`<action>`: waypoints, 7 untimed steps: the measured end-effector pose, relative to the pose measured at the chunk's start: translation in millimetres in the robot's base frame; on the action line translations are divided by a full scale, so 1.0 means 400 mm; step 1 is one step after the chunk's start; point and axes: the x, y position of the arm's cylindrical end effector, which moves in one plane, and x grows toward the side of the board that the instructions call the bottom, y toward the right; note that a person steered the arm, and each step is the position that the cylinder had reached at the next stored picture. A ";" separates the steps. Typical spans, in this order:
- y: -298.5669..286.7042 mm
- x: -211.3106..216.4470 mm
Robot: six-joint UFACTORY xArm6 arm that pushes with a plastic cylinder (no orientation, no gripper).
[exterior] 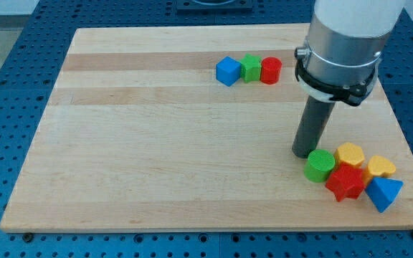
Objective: Move the blue cube to the right side of the board
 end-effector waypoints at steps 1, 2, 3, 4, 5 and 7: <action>-0.001 0.000; -0.055 -0.026; -0.133 -0.084; -0.206 -0.140; -0.287 -0.198; -0.438 -0.288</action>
